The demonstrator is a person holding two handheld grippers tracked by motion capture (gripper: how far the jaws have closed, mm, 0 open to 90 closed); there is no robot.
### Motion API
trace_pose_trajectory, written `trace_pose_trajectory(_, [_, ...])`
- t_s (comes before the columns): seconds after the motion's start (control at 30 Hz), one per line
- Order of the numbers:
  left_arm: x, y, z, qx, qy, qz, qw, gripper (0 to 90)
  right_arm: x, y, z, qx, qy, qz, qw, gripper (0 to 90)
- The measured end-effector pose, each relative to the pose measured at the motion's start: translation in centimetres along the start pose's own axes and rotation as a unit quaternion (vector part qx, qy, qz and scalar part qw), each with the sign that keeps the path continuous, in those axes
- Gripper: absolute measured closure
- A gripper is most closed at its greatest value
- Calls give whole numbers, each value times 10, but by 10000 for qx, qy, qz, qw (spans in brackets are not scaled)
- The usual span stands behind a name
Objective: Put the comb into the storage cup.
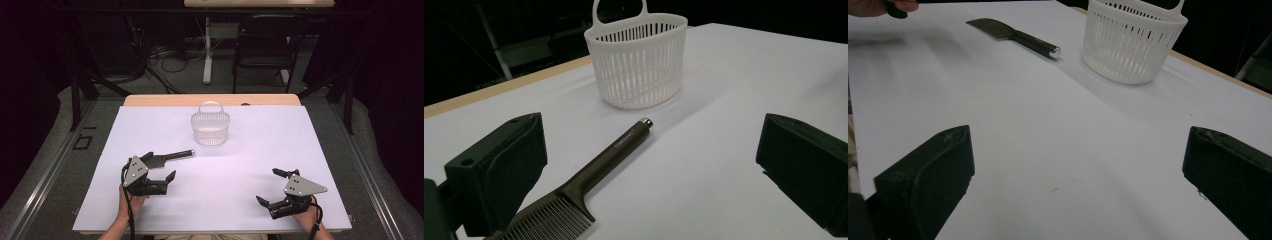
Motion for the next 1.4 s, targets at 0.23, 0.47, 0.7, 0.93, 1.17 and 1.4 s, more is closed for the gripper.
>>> trace_pose_trajectory(0.23, [-3,12,5,-31,-57,142,9999,0,-1,0,1,-21,-25,2,10000,0])
trace_pose_trajectory(0.47, [-9,26,7,-175,-160,216,9995,0,0,0,0,-32,3,-28,10000,1])
trace_pose_trajectory(0.7, [-12,40,10,-333,-219,244,9989,0,-1,0,0,-36,7,-9,10000,1])
trace_pose_trajectory(0.93, [-15,56,12,-545,-245,183,9980,28,-3,2,0,-47,-51,57,10000,1])
trace_pose_trajectory(1.17, [-21,73,13,-724,-375,232,9964,3,-3,1,1,-53,-68,44,10000,1])
trace_pose_trajectory(1.4, [-24,84,14,-852,-430,186,9953,9,-2,3,-1,-106,-6,20,9999,1])
Point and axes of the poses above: each handheld gripper's, and its own axes: y roughly forward along the jaws, z roughly out of its top, x roughly to its right, the point moved 1 cm from there along y, roughly forward along the jaws
